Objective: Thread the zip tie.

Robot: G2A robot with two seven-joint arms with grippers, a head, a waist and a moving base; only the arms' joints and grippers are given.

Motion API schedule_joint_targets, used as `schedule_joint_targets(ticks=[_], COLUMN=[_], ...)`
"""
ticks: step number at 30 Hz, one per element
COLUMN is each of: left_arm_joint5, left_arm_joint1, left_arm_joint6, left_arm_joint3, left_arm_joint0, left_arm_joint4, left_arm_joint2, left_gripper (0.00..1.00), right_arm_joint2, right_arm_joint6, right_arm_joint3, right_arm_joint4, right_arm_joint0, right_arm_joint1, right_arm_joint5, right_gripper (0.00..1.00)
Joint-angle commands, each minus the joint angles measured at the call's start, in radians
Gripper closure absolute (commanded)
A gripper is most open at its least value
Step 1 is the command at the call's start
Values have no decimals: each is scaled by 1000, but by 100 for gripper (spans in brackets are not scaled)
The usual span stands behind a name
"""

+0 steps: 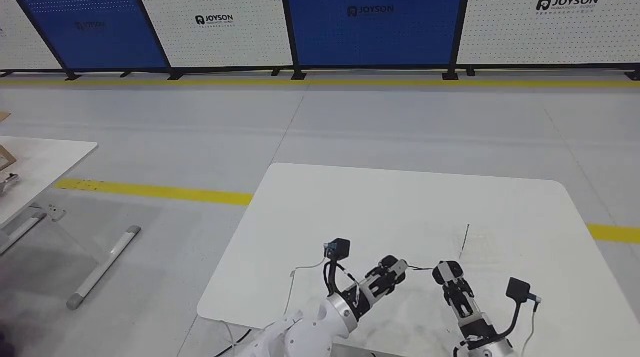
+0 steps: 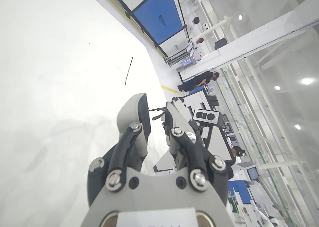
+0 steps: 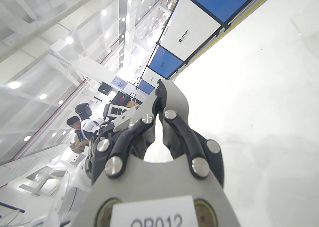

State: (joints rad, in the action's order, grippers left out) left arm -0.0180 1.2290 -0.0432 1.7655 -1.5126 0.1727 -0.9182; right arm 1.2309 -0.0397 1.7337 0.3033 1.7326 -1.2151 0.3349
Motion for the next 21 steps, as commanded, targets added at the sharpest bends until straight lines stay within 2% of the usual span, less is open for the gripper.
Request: schedule_joint_targets(ticks=[1, 2, 3, 21], left_arm_joint5=[-1, -2, -2, -14], left_arm_joint1=[0, 0, 0, 3], left_arm_joint6=[3, 3, 3, -8], left_arm_joint3=[1, 1, 1, -1], left_arm_joint0=[-1, -2, -2, 0], left_arm_joint4=[-1, -1, -1, -3], left_arm_joint2=[-2, -2, -2, 5], left_gripper=[94, 99, 100, 100], right_arm_joint2=[1, 1, 1, 3], right_arm_joint6=[0, -1, 0, 15], right_arm_joint3=[1, 1, 1, 3], right_arm_joint4=[2, 2, 3, 4], right_arm_joint0=[0, 1, 1, 0], right_arm_joint1=[-1, -1, -1, -6], right_arm_joint5=[0, 0, 1, 2], right_gripper=[100, 100, 100, 100])
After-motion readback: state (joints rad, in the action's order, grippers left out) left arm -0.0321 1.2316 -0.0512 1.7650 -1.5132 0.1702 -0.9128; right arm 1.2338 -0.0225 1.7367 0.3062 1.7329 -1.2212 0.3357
